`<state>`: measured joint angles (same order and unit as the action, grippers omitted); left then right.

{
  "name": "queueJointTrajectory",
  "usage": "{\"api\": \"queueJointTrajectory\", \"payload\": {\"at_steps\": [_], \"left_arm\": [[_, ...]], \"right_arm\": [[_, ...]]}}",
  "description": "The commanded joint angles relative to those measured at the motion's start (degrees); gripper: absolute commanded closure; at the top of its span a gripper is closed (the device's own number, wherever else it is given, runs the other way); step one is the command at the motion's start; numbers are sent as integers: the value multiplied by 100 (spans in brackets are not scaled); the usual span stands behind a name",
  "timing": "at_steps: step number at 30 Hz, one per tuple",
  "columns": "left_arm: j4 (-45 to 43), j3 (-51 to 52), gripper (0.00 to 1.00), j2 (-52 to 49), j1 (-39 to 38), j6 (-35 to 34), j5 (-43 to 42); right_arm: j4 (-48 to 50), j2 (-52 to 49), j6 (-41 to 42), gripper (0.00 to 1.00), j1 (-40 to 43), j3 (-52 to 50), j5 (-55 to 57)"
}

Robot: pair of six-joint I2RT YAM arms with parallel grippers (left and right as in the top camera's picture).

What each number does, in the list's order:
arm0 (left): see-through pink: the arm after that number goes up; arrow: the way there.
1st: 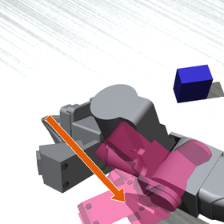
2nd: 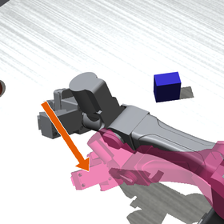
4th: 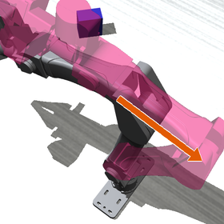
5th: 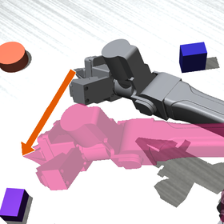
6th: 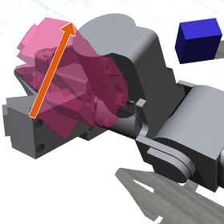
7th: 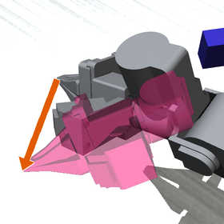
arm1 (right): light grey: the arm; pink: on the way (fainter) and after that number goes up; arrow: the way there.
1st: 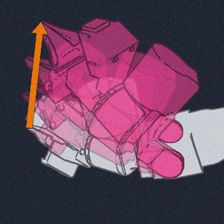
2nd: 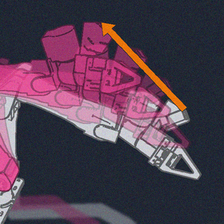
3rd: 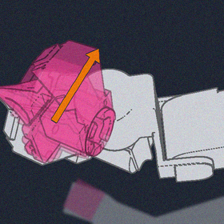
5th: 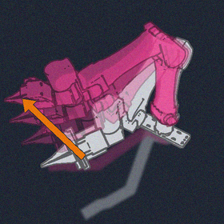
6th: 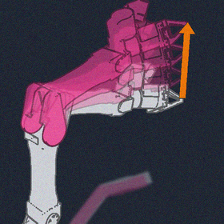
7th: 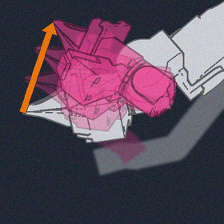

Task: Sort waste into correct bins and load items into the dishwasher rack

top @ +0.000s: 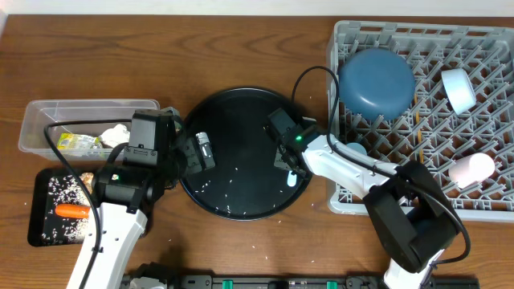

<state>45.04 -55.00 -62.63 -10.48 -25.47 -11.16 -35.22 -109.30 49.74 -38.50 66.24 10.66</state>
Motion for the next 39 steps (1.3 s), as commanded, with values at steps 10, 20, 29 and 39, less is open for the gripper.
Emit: {"api": "queueJointTrajectory", "payload": {"at_steps": [10,20,29,39], "left_arm": [[15,-61,2,-24,28,33,74],[15,-61,2,-24,28,33,74],[15,-61,2,-24,28,33,74],[15,-61,2,-24,28,33,74]], "right_arm": [[348,-50,103,99,24,-433,136],[210,393,74,99,28,-127,136],[39,1019,79,99,17,-24,-125],[-505,922,81,99,15,-37,-28]]}}
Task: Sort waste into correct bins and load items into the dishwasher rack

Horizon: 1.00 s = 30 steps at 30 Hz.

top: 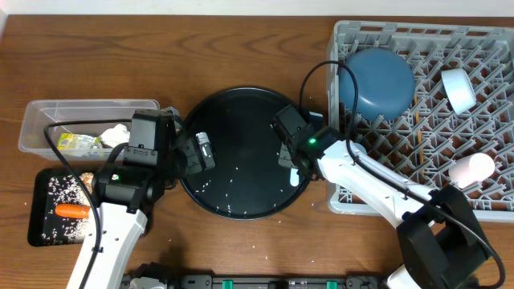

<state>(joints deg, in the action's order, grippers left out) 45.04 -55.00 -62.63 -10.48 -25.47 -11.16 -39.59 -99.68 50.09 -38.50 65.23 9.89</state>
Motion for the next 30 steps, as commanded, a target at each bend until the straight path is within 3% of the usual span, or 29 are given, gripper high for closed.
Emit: {"api": "queueJointTrajectory", "payload": {"at_steps": [1,7,9,30], "left_arm": [[15,-61,2,-24,28,33,74],[15,-61,2,-24,28,33,74],[15,-61,2,-24,28,33,74],[15,-61,2,-24,28,33,74]], "right_arm": [[-125,-66,46,98,4,63,-63],[-310,-199,44,68,-164,57,-422],[-310,-227,46,63,-273,55,-415],[-225,-280,48,63,-518,-256,205]]}}
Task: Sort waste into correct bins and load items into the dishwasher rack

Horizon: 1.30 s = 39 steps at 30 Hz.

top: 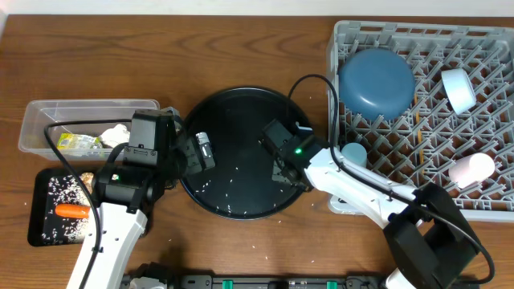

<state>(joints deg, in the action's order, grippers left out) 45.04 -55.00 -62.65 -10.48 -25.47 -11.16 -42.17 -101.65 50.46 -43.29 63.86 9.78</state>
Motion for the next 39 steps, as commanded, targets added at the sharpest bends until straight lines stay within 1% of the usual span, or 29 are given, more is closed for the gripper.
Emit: {"api": "queueJointTrajectory", "payload": {"at_steps": [1,10,14,15,16,18,19,26,30,36,39], "left_arm": [[15,-61,2,-22,28,33,74],[15,-61,2,-22,28,33,74],[15,-61,2,-22,28,33,74],[15,-61,2,-22,28,33,74],[15,-61,2,-22,28,33,74],[15,-61,2,-22,28,33,74],[15,-61,2,-22,28,33,74],[15,-61,2,-22,28,33,74],[15,-61,2,-22,28,33,74],[15,-61,2,-22,28,33,74],[15,-61,2,-22,28,33,74]], "right_arm": [[61,-87,11,64,-39,-146,225],[601,-293,7,68,-39,-509,201],[664,-494,7,70,-39,-560,205],[667,-557,7,72,-39,-560,203],[664,-595,7,78,-39,-560,201],[647,-627,4,95,-39,-560,199],[634,-625,2,99,-39,-557,201],[643,-444,-39,99,-39,-527,201],[643,-109,-442,99,-39,-459,201],[645,439,-535,99,-42,-459,177],[645,560,-535,99,-42,-459,129]]}}
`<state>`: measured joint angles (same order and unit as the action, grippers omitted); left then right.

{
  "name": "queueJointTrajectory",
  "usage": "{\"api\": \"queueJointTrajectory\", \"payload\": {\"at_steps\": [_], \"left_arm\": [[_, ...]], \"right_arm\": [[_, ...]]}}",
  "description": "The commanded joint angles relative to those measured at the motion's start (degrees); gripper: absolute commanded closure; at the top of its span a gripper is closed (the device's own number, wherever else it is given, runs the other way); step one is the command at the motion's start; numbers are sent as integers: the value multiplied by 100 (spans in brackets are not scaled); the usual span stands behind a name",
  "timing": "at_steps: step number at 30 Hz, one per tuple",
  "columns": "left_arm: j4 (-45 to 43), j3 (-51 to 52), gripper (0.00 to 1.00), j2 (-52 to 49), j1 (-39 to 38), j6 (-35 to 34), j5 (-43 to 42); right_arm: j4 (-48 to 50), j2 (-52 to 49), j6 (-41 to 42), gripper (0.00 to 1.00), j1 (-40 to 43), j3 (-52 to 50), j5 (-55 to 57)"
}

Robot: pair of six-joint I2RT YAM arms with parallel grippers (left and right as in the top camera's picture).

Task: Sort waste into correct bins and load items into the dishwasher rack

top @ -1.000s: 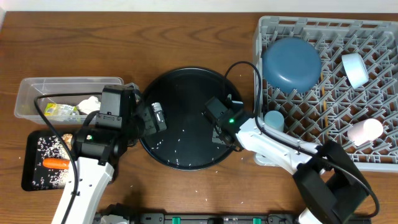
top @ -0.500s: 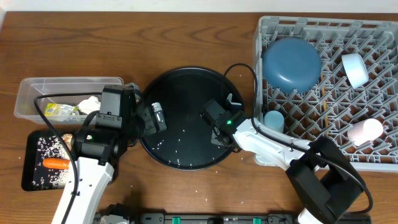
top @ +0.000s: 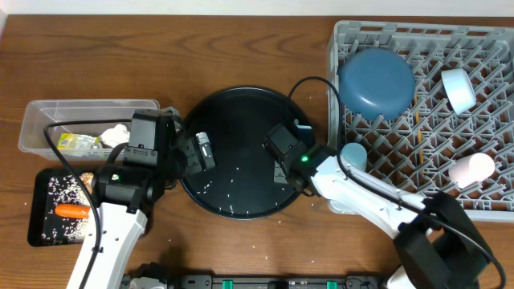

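Note:
A round black plate [top: 238,120] lies mid-table with white crumbs scattered on its near half. My left gripper [top: 202,152] reaches over the plate's left rim; its jaws are too small to read. My right gripper [top: 283,171] hangs low over the right part of the plate, its fingertips hidden under the wrist. The grey dishwasher rack [top: 482,210] at the right holds a blue bowl [top: 376,80], a white cup [top: 458,88], a pale cup [top: 472,168] and a light blue cup [top: 353,154].
A clear bin [top: 48,112] with wrappers and paper stands at the left. In front of it a black tray [top: 40,193] holds rice grains and an orange carrot piece [top: 72,211]. A few crumbs lie on the wood near the plate's front.
My right gripper has shifted slightly to the right over the plate's right part, and its forearm has swung a little. The left arm and everything else look unchanged.
My right gripper was over the plate's right part, then nearer its right rim, then further toward the middle, and now sits just right of that. The left gripper stayed at the left rim throughout. The plate, rack and bins kept their places.

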<state>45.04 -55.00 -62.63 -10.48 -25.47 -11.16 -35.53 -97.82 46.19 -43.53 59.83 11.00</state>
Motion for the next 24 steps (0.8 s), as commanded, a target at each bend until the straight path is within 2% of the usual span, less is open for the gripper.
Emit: {"api": "queueJointTrajectory", "payload": {"at_steps": [1,15,20,22,24], "left_arm": [[15,-61,2,-24,28,33,74],[15,-61,2,-24,28,33,74],[15,-61,2,-24,28,33,74],[15,-61,2,-24,28,33,74],[15,-61,2,-24,28,33,74]], "right_arm": [[-20,184,-107,99,-17,-57,-9],[-107,136,-103,99,-15,-114,831],[-81,-186,-101,99,-17,-151,623],[-22,-376,-103,96,-17,-151,562],[22,-586,-103,85,-15,-151,520]]}}
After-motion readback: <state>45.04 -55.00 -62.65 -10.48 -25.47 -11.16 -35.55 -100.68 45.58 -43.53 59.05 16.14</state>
